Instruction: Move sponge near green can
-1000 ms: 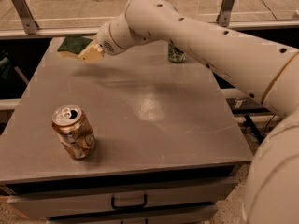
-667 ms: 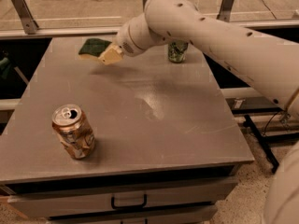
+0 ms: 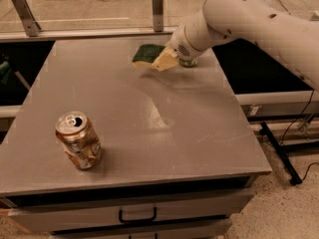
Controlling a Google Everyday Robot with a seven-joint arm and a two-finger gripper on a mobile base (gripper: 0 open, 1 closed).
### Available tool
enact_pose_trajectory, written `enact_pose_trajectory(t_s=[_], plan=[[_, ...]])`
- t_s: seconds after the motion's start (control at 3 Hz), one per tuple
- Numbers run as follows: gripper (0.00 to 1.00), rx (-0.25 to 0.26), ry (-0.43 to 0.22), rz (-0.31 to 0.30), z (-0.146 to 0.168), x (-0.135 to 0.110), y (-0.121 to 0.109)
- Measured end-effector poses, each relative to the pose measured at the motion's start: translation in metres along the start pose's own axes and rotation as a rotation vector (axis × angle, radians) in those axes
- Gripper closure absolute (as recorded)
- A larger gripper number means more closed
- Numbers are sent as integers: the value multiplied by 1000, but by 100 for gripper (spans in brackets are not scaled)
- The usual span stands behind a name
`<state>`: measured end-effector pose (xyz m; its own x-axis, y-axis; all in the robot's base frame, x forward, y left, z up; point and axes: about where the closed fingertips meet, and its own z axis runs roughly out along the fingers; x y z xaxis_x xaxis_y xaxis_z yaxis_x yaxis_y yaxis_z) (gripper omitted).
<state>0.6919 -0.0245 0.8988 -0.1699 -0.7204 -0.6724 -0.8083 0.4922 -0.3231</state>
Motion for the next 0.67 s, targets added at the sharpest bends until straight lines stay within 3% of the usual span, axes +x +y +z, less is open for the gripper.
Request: enact_pose_trajectory(t_s=[0.67], plan=[[100, 3, 119, 19, -38, 44, -8]])
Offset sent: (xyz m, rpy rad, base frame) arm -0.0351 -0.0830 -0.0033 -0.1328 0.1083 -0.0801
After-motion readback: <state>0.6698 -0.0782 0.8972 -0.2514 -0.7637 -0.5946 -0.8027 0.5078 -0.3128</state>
